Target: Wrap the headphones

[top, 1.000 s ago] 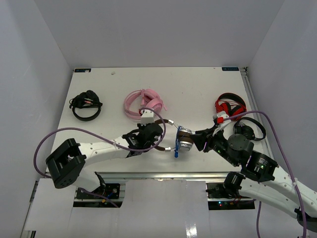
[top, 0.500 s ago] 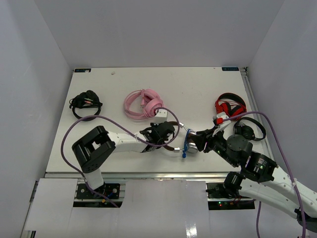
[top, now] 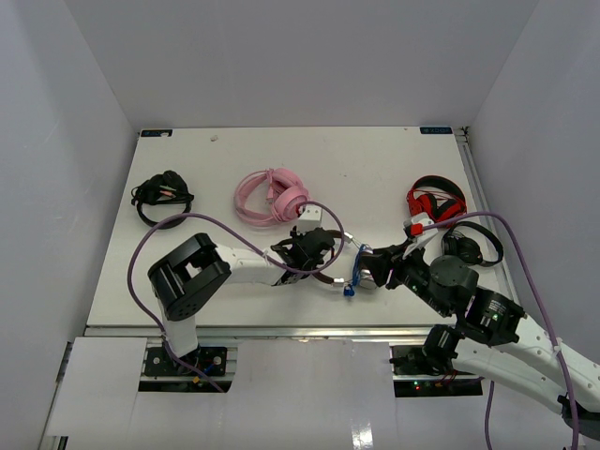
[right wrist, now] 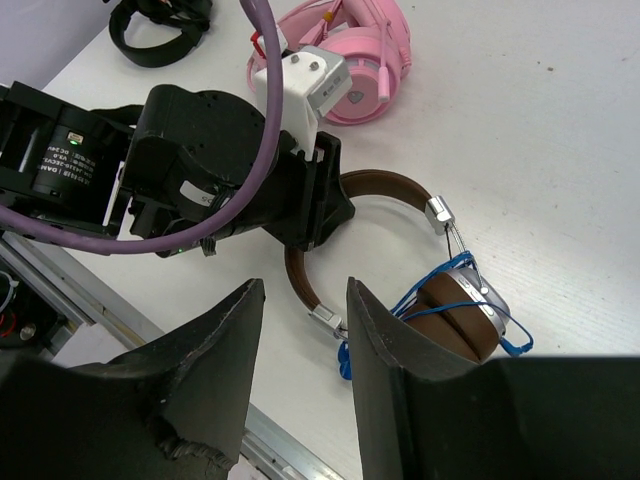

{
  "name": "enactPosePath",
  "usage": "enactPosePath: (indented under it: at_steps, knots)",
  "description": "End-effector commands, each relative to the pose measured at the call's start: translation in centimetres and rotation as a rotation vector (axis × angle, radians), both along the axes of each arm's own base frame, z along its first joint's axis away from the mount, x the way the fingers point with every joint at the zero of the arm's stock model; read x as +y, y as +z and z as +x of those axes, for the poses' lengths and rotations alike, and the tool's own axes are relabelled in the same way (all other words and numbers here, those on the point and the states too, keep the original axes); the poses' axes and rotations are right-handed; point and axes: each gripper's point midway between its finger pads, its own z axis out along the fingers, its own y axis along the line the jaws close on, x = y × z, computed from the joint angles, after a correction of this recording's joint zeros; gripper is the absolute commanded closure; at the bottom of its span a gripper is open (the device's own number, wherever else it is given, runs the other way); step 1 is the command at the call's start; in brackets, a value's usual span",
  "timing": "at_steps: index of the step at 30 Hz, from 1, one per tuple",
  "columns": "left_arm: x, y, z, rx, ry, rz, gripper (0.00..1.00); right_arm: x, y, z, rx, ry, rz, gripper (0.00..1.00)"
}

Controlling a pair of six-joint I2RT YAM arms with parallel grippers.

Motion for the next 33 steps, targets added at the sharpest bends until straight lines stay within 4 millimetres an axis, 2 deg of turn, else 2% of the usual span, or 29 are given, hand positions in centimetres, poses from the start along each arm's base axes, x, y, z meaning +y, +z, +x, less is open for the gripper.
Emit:
enactPosePath:
  at_steps: [1, 6, 11, 12, 15, 16, 19, 23, 25, 26, 27, 28, 33]
  knots:
    - [-1.5, 2.2, 1.1, -0.032, 0.005, -0.077, 0.52, -0.2, 0.5, 0.2, -0.026, -0.012, 0.003, 0.54]
    - [-1.1, 2.2, 1.1, -0.031, 0.014, -0.062, 0.45, -0.2, 0.5, 0.2, -0.027, -0.013, 0.007, 0.54]
    - [-0.6, 3.2, 1.0, -0.038, 0.024, -0.065, 0.32, -0.1, 0.5, 0.3, -0.025, -0.012, 0.002, 0.54]
    - [-0.6, 4.0, 1.0, -0.045, 0.024, -0.076, 0.29, -0.1, 0.6, 0.3, -0.024, -0.012, 0.004, 0.54]
    - [-0.5, 6.0, 0.8, -0.057, 0.014, -0.102, 0.07, 0.1, 0.9, 0.2, -0.023, -0.003, 0.008, 0.54]
    - [-0.5, 6.4, 0.6, -0.054, 0.005, -0.106, 0.03, 0.1, 1.0, 0.2, -0.023, 0.0, 0.01, 0.54]
    - [-0.2, 7.7, 0.0, -0.051, -0.009, -0.118, 0.02, 0.2, 1.3, 0.1, -0.023, 0.005, 0.015, 0.54]
    - [1.2, 10.6, -0.7, -0.081, -0.014, -0.13, 0.02, 0.3, 1.5, 0.0, -0.02, 0.008, 0.022, 0.53]
    - [2.1, 12.9, -1.4, -0.108, -0.038, -0.145, 0.02, 0.4, 1.4, 0.1, -0.008, 0.009, 0.009, 0.51]
    - [2.5, 14.4, -2.1, -0.126, -0.072, -0.162, 0.02, 0.4, 1.0, 0.2, 0.004, 0.001, -0.008, 0.49]
    - [2.8, 15.0, -2.8, -0.131, -0.102, -0.175, 0.02, 0.5, 0.6, 0.2, 0.016, -0.001, -0.022, 0.43]
    - [3.1, 15.2, -3.6, -0.129, -0.127, -0.19, 0.02, 0.6, 0.3, 0.2, 0.027, 0.002, -0.031, 0.37]
    - [6.0, 19.8, -7.5, -0.195, -0.227, -0.327, 0.02, 0.4, -0.7, 0.2, 0.048, -0.01, -0.04, 0.07]
